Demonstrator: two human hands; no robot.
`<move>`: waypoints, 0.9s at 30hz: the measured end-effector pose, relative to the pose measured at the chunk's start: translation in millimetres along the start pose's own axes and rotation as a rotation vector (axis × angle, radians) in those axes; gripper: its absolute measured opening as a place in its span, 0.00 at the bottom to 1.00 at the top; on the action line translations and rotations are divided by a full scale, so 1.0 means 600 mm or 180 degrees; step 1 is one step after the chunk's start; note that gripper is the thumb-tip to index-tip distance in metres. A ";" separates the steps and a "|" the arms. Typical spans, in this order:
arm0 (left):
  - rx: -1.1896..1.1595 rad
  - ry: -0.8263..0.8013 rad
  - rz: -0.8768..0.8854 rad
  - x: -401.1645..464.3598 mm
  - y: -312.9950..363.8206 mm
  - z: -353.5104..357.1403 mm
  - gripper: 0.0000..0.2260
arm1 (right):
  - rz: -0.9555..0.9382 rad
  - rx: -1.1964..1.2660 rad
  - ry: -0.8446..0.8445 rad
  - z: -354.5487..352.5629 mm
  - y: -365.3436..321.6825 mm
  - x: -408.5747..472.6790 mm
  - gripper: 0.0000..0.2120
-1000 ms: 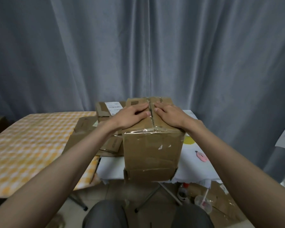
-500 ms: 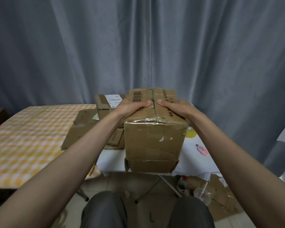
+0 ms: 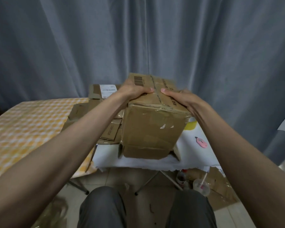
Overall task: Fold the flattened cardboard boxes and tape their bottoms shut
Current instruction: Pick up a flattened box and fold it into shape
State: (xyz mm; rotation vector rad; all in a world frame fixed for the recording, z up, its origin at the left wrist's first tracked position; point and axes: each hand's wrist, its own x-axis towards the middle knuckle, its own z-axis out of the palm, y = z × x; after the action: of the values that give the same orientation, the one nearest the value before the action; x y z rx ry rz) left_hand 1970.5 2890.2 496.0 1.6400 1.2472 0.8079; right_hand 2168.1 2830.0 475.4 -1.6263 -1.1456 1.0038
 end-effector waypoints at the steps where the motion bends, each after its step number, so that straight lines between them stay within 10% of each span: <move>1: 0.0038 0.0032 -0.0031 0.006 0.000 -0.003 0.25 | -0.0011 0.0047 -0.0022 0.002 0.000 0.006 0.28; 10: 0.0327 0.0070 -0.0036 0.025 -0.018 -0.031 0.10 | -0.0218 -0.0041 -0.0023 0.019 -0.005 0.041 0.19; 27: -0.0105 0.0128 -0.0131 0.104 -0.063 -0.024 0.36 | -0.0118 -0.0101 -0.0276 0.028 0.004 0.130 0.18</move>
State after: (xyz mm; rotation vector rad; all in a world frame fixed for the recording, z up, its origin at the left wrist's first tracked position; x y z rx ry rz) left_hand 1960.8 2957.7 465.7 1.5736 1.2850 0.8354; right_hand 2172.2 2907.9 459.0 -1.5939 -1.2509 1.0456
